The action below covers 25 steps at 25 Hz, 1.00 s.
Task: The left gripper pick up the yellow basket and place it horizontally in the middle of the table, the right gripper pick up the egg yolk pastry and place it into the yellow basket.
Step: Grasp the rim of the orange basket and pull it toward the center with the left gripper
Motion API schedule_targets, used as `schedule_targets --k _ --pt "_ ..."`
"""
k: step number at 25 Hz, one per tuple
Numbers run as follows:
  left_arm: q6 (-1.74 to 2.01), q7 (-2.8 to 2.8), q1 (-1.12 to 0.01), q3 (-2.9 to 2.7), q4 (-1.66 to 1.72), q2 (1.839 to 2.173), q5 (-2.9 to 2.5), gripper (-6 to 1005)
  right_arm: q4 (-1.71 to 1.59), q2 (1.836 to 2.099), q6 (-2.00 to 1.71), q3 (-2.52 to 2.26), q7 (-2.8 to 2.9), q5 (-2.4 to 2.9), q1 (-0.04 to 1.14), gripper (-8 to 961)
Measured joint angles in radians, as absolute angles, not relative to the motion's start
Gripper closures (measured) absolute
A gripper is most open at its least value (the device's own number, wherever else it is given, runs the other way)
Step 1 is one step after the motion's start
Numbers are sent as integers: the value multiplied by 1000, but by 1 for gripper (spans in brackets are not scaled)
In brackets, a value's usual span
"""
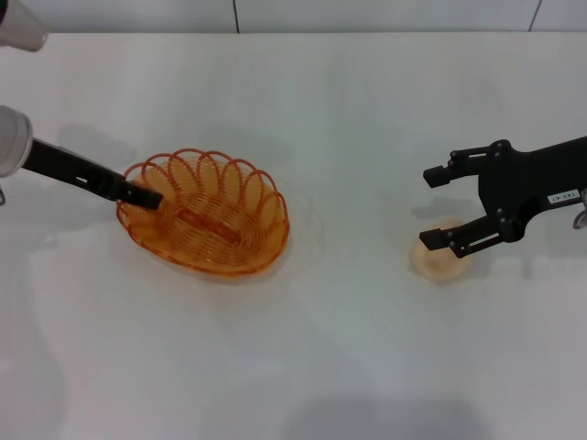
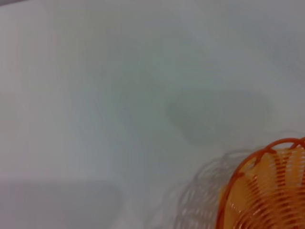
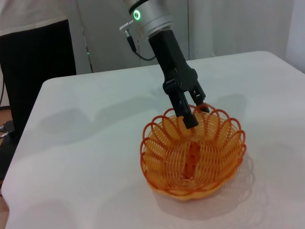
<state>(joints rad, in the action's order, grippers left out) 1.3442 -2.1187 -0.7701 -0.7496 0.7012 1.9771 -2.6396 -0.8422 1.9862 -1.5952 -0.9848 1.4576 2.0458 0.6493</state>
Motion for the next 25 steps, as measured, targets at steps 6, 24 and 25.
schedule_targets --k 6,24,25 --pt "1318 -2119 -772 -750 694 1983 -2640 213 -842 1989 -1594 -985 1457 2047 649 82" --pt "1280 -2115 -778 -758 682 1987 -2634 900 -842 1990 -1570 -985 1457 2040 645 83" --pt "1280 -2115 -777 -758 682 1987 -2633 900 -842 1990 -1570 -985 1457 2040 645 83"
